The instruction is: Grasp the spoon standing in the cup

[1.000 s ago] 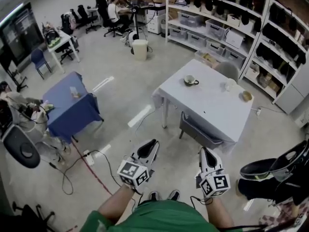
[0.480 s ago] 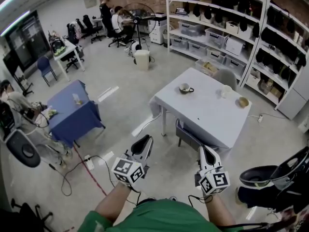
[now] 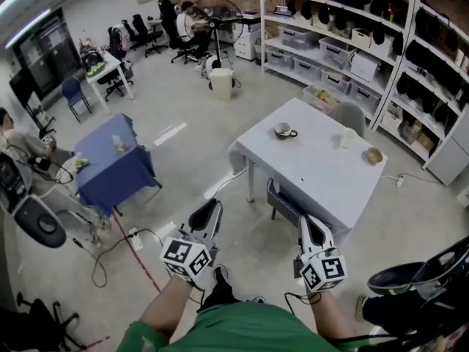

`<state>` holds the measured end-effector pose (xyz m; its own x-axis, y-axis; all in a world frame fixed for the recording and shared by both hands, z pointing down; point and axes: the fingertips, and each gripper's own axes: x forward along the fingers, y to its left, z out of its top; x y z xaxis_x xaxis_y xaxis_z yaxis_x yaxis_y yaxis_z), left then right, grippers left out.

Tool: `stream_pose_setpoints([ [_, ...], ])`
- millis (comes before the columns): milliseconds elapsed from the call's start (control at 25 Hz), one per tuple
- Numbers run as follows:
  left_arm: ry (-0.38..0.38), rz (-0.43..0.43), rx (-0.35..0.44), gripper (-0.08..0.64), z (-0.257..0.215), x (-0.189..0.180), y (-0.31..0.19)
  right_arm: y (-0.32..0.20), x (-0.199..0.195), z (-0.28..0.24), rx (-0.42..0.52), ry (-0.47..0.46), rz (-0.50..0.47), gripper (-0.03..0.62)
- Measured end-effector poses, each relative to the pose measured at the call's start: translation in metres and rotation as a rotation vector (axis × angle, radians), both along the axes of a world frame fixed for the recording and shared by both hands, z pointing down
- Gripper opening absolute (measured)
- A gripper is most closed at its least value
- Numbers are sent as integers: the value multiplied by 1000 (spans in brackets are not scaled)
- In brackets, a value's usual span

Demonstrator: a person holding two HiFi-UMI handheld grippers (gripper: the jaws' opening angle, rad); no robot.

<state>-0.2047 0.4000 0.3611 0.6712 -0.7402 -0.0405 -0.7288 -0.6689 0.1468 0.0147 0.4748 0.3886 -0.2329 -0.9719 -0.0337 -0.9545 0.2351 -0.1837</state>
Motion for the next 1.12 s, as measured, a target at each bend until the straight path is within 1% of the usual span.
stream_pose_setpoints([
  [200, 8, 9, 12, 58, 10, -2, -46, -38, 7, 11, -2, 9, 37, 21],
  [480, 4, 55, 36, 54, 13, -21, -143, -121, -3, 13, -19, 28, 117, 21],
  [640, 34, 74, 26, 54, 13, -44, -211, -178, -26, 13, -29, 37, 152, 21],
  [880, 33, 100, 3, 54, 26, -86, -297, -259, -71, 18, -44, 47, 182, 21],
  [1120, 55, 113, -29, 54, 40, -119, -363, -318, -108, 30, -84, 58, 189, 21],
])
